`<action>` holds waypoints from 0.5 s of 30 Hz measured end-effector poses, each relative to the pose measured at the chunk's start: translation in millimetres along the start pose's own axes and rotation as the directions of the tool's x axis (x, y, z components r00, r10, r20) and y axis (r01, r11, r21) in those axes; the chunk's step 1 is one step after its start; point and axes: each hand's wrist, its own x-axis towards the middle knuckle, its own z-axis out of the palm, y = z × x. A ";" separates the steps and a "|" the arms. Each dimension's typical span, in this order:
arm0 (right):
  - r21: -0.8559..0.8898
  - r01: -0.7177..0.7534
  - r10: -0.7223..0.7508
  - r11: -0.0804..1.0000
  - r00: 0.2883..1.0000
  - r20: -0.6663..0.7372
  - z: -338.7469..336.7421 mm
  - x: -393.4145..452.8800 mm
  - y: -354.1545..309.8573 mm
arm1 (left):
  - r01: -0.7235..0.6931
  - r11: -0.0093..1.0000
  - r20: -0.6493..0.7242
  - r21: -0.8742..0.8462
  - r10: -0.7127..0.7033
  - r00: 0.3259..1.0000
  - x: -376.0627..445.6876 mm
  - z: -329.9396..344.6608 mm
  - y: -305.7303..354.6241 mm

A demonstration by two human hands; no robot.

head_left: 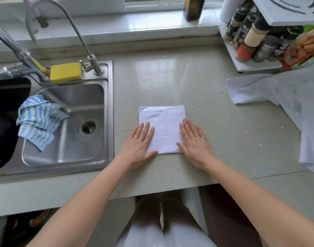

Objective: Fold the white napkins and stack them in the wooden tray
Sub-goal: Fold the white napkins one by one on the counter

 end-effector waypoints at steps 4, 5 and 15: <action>-0.063 0.247 -0.241 0.967 0.966 0.089 -10.6 -4.3 1.3 | -0.045 0.991 0.024 0.125 0.042 0.999 4.3 -24.8 5.0; -0.063 0.246 -0.236 0.967 0.963 0.126 -12.0 -3.1 1.3 | -0.049 0.988 0.002 0.143 0.049 0.999 5.6 -29.9 8.8; -0.080 0.182 -0.156 0.980 0.953 0.261 -23.3 7.5 -10.1 | 0.031 0.970 0.078 0.241 -0.051 0.996 12.1 -48.4 44.7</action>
